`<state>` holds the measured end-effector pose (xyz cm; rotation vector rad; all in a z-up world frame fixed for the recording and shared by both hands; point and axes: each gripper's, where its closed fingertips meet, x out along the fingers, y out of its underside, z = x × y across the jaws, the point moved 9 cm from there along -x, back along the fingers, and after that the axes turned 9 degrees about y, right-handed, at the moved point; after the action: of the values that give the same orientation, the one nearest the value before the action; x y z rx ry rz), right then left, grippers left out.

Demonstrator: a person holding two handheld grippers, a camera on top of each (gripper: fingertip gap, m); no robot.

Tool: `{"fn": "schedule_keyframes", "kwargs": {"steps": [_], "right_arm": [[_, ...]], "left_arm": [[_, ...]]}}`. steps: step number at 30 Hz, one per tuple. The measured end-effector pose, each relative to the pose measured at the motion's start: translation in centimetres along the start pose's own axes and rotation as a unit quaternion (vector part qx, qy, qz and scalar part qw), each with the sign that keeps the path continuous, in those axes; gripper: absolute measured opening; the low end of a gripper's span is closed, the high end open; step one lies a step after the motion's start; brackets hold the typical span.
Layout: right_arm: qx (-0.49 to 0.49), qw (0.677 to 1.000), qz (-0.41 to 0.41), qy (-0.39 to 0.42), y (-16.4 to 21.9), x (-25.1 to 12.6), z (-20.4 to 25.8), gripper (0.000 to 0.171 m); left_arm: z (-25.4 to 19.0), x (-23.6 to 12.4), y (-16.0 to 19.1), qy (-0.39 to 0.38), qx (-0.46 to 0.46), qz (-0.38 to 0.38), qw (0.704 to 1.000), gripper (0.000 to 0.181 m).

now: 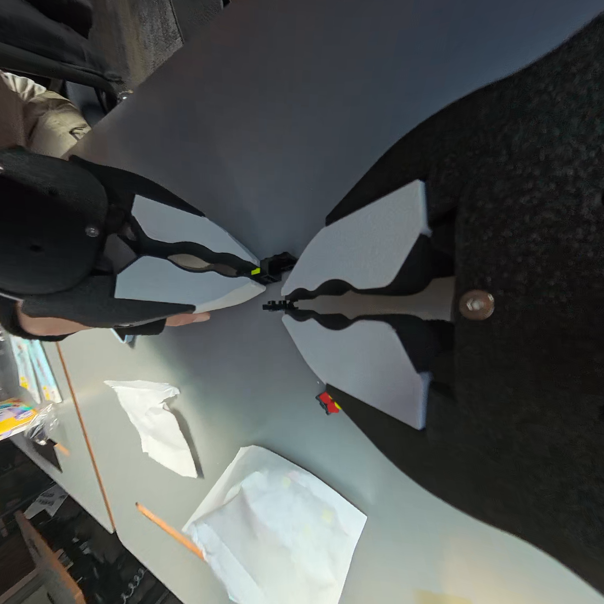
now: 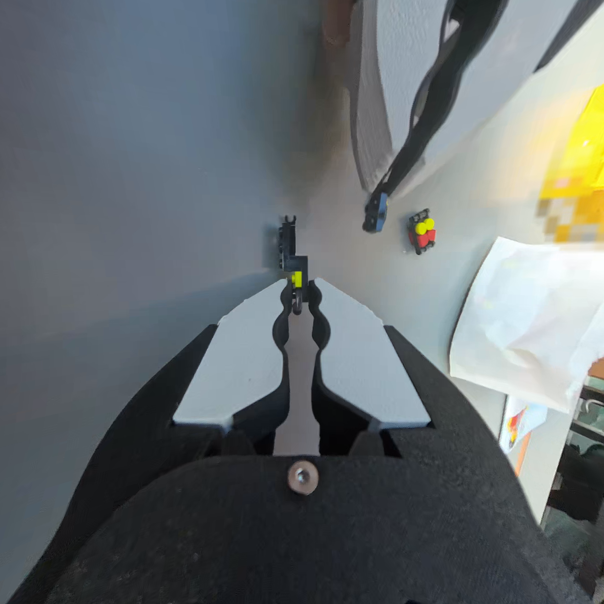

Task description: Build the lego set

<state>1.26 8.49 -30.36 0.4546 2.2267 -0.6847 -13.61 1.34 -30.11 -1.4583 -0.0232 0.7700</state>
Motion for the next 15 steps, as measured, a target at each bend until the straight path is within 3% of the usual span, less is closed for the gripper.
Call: {"fn": "schedule_keyframes", "kwargs": {"steps": [4, 8, 10, 13, 15], "right_arm": [[0.097, 0.995, -0.017, -0.003, 0.6, -0.7, -0.4, 0.022], [0.254, 0.962, -0.095, -0.026, 0.9, -2.0, -0.9, 0.022], [0.384, 0.898, -0.189, -0.097, 0.1, -2.9, -1.4, 0.018], [0.542, 0.743, -0.315, -0.234, 0.0, -3.6, -2.7, 0.017], [0.590, 0.693, -0.335, -0.243, 0.8, -3.4, -3.5, 0.013]], "left_arm": [[-1.4, -1.4, -1.3, -0.085, 0.147, -0.017, 0.985, 0.005], [-3.2, -1.8, -2.2, -0.131, 0.307, 0.001, 0.943, 0.005], [-3.7, -1.9, -2.5, -0.160, 0.386, 0.013, 0.908, 0.005], [-4.2, -1.8, -3.0, -0.199, 0.515, 0.040, 0.833, 0.005], [-4.1, -1.8, -3.2, -0.216, 0.579, 0.050, 0.785, 0.004]]}}
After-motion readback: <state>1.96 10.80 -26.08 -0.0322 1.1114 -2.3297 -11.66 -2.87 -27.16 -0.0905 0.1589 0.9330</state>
